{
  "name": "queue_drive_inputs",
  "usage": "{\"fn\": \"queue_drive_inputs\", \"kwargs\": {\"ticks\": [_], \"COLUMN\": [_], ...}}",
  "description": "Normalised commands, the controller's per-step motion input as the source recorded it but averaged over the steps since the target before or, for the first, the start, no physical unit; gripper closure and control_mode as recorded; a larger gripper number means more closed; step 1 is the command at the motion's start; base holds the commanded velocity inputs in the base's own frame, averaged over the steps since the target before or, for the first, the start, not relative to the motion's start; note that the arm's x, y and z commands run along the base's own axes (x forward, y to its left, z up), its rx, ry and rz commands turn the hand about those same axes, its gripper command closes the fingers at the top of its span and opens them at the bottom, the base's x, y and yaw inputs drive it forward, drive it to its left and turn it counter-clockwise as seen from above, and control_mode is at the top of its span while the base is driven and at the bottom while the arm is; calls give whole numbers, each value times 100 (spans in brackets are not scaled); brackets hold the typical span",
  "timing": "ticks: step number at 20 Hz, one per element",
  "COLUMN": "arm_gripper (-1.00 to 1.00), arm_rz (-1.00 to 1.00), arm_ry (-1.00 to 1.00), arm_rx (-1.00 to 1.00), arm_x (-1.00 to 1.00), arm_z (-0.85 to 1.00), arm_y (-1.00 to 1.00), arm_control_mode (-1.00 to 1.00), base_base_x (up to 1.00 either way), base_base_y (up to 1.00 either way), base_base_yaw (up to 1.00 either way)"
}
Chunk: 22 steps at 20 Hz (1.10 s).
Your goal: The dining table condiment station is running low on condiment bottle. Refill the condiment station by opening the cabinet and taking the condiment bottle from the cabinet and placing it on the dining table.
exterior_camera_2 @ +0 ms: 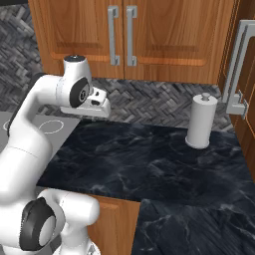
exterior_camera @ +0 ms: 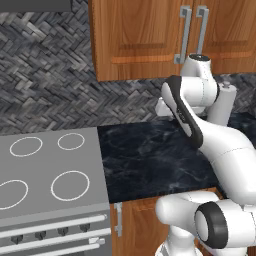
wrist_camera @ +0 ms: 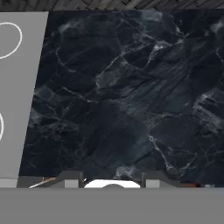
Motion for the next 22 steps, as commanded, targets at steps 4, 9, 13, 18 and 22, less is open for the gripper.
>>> {"fn": "queue_drive_inputs", "kwargs": {"ticks": [4, 9, 13, 18, 22], "arm_gripper": [-100, -100, -100, -100, -100], "arm_rz": [0, 0, 0, 0, -4], "arm_ry": [-13, -35, -45, -27, -19], "arm_rx": [0, 0, 0, 0, -6], "arm_x": [-7, -25, -19, -7, -1], "arm_z": [3, 36, 46, 58, 63], "arm_y": [-6, -7, -4, -12, -26], "arm_control_mode": [-100, -100, -100, -100, -100], "base_base_x": [0, 0, 0, 0, 0], "base_base_y": [0, 0, 0, 0, 0], "base_base_yaw": [0, 0, 0, 0, 0]}}
